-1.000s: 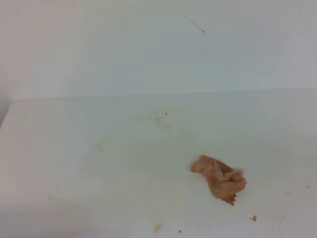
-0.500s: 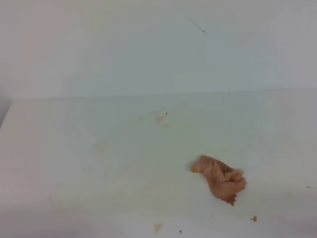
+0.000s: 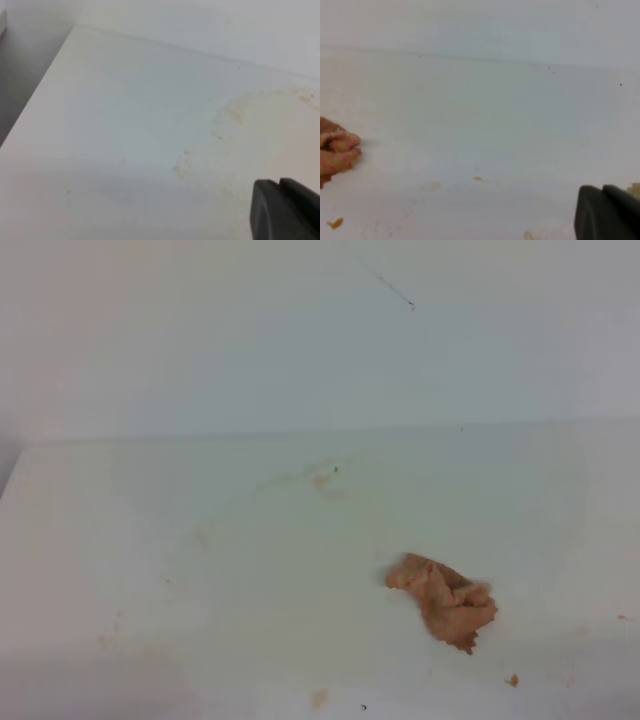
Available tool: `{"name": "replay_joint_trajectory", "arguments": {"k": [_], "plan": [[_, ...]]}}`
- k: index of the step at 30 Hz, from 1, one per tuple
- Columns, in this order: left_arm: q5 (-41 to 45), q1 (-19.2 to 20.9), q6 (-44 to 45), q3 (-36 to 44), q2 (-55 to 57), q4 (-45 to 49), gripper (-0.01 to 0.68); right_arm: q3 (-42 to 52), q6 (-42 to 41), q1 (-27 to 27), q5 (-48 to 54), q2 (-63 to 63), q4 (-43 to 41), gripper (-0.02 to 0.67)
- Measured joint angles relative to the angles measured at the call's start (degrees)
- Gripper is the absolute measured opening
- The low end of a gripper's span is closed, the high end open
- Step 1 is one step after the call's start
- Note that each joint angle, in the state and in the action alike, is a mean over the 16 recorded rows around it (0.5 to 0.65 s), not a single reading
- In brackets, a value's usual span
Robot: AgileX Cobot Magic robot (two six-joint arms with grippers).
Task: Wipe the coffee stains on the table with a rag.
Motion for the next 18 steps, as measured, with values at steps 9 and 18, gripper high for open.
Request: {"name": "replay_joint_trajectory", "arguments": {"k": [9, 18], "plan": [[-0.1, 0.0, 0.0, 0.1, 0.5, 0.0, 0.001, -0.1, 5.1, 0.1, -1.1, -0.2, -1.7, 0.000], [-0.1, 0.0, 0.0, 0.1, 0.6, 0.0, 0.001, -0.1, 7.5, 0.2, -1.8, -0.4, -2.0, 0.000]]}}
